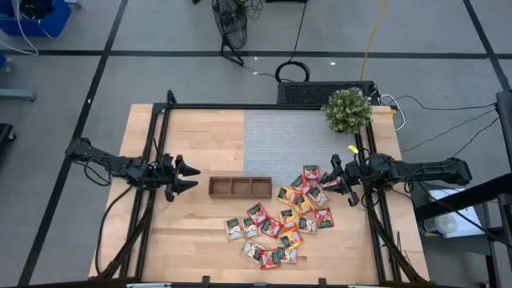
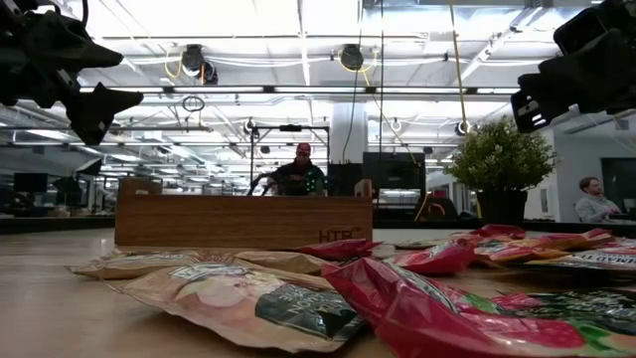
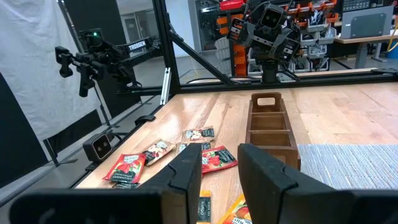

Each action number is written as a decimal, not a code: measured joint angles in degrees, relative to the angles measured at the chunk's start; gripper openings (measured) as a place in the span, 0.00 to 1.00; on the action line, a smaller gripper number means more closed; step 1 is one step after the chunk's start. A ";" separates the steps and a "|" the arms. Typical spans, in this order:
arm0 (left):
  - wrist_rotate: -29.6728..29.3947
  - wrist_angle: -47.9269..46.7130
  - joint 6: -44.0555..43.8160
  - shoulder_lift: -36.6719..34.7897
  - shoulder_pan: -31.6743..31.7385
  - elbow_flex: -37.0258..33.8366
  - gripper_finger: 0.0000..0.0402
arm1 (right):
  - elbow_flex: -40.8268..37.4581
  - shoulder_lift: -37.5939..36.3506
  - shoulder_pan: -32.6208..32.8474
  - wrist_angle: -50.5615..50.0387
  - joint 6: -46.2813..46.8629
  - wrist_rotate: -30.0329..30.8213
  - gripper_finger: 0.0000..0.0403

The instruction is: Pick & Place Tea

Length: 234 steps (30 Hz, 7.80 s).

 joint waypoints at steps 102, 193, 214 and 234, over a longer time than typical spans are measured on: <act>0.01 -0.01 -0.02 -0.01 0.00 0.00 0.62 | 18.64 31.16 2.91 -17.17 -1.05 25.45 0.52; -0.04 -0.02 -0.02 -0.01 0.00 0.00 0.62 | 51.62 95.35 14.88 12.91 -44.39 45.25 0.00; -0.06 -0.02 0.00 -0.01 0.00 0.00 0.62 | 51.93 95.25 14.32 8.15 -49.61 51.13 0.13; -0.08 0.00 0.00 0.01 0.00 0.00 0.62 | 59.14 77.89 7.03 -15.85 -30.43 47.55 0.30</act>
